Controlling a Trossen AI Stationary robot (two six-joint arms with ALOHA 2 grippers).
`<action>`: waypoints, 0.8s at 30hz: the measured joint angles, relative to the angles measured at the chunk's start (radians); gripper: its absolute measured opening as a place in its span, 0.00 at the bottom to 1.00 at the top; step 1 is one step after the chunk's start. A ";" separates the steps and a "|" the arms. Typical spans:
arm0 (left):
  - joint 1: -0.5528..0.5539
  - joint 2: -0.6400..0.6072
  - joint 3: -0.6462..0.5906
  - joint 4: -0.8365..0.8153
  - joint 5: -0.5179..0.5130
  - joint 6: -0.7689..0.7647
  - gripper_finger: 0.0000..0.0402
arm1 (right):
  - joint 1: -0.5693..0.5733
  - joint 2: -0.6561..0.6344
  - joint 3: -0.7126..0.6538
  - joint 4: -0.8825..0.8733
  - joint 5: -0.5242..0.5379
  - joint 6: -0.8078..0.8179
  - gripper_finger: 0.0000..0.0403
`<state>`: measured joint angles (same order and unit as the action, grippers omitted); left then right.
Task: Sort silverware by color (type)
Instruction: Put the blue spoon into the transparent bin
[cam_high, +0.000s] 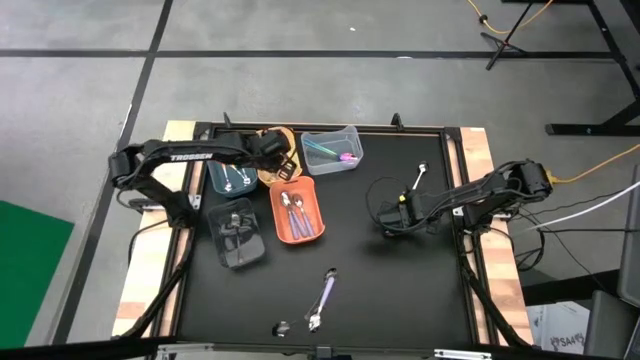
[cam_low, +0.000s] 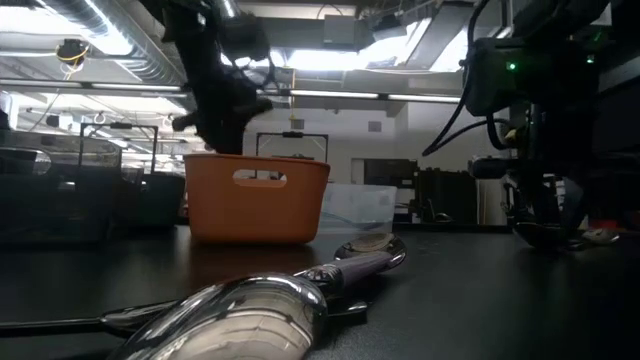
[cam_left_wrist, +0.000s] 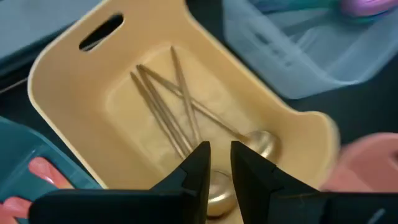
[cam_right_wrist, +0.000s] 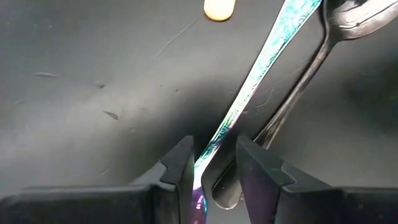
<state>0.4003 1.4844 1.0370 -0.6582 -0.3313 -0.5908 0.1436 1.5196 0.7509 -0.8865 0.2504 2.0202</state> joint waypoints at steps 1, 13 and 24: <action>-0.007 -0.019 0.000 0.000 0.000 0.001 0.14 | 0.000 0.000 0.000 0.004 0.000 0.000 0.27; -0.148 -0.242 0.000 0.000 -0.098 0.025 0.14 | 0.000 0.017 0.000 0.027 0.000 0.002 0.27; -0.310 -0.373 0.000 -0.008 -0.283 0.050 0.14 | 0.000 0.057 0.002 0.031 -0.012 0.002 0.25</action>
<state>0.0902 1.1112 1.0374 -0.6665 -0.6139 -0.5407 0.1436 1.5762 0.7533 -0.8554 0.2386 2.0220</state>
